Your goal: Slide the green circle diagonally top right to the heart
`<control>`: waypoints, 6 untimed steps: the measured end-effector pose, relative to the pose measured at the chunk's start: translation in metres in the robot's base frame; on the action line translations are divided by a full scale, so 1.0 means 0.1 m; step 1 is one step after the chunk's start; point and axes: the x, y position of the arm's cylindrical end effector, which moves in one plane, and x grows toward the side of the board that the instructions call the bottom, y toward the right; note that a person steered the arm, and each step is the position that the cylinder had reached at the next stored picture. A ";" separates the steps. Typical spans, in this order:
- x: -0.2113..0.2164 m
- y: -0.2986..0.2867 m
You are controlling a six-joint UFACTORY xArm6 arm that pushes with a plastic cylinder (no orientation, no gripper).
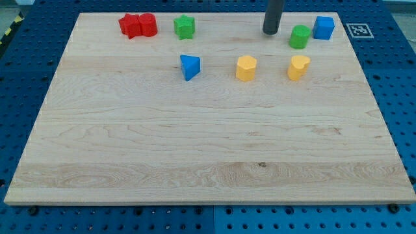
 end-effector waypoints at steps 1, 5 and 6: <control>0.22 0.09; 0.28 0.26; 0.28 0.21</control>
